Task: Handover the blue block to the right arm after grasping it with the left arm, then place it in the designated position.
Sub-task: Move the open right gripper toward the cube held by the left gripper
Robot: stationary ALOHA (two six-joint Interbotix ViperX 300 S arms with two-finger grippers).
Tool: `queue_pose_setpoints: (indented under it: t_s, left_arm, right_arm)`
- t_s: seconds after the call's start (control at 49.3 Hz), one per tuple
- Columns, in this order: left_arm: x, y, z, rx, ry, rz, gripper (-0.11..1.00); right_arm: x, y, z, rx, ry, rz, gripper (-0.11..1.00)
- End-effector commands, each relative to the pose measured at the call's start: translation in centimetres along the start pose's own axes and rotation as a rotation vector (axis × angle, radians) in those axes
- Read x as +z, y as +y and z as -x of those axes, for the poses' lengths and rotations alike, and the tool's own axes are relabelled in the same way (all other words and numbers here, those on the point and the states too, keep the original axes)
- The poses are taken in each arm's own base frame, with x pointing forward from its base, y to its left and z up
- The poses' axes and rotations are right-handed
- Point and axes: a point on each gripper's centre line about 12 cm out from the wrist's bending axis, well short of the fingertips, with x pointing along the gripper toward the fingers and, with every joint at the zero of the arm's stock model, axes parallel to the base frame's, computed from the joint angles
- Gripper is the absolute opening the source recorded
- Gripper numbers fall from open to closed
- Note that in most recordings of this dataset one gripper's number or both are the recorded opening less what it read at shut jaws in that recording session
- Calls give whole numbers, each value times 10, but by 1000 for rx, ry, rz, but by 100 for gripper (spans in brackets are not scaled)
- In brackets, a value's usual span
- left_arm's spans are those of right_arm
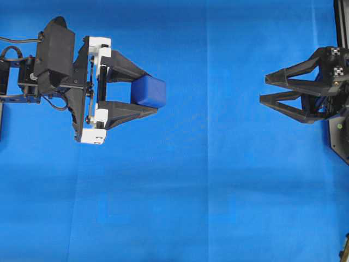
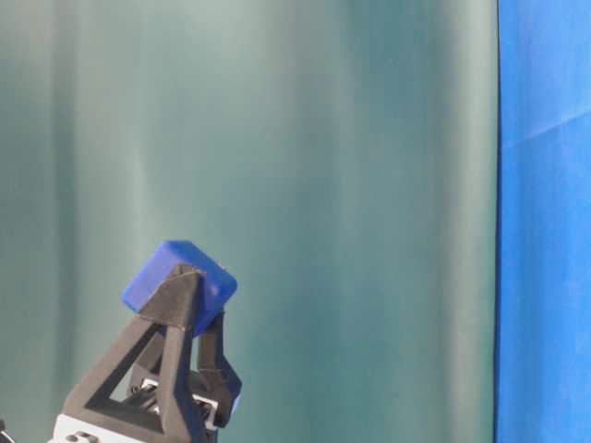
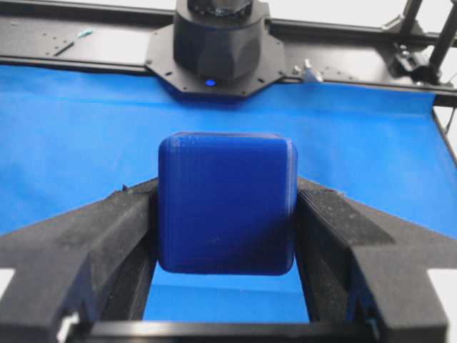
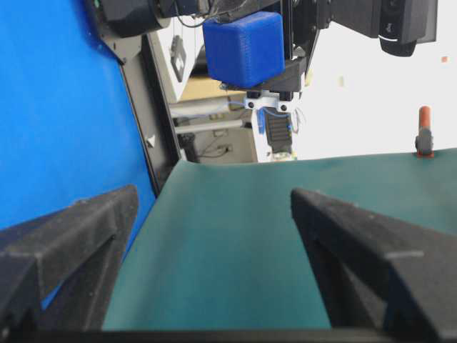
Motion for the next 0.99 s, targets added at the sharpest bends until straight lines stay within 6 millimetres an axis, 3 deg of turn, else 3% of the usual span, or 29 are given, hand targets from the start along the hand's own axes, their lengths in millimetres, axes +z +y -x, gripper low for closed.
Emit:
queue_pose_setpoints:
  t_s: [0.0, 0.69, 0.974]
  left_arm:
    - [11, 0, 4, -1, -38, 2, 48]
    - [11, 0, 4, -1, -38, 2, 48]
    - [13, 0, 2, -2, -41, 2, 48]
  right_arm:
    - [4, -10, -2, -25, -12, -1, 95]
    - [3, -10, -3, -22, -13, -3, 95]
    - [8, -15, -24, -14, -51, -8, 95]
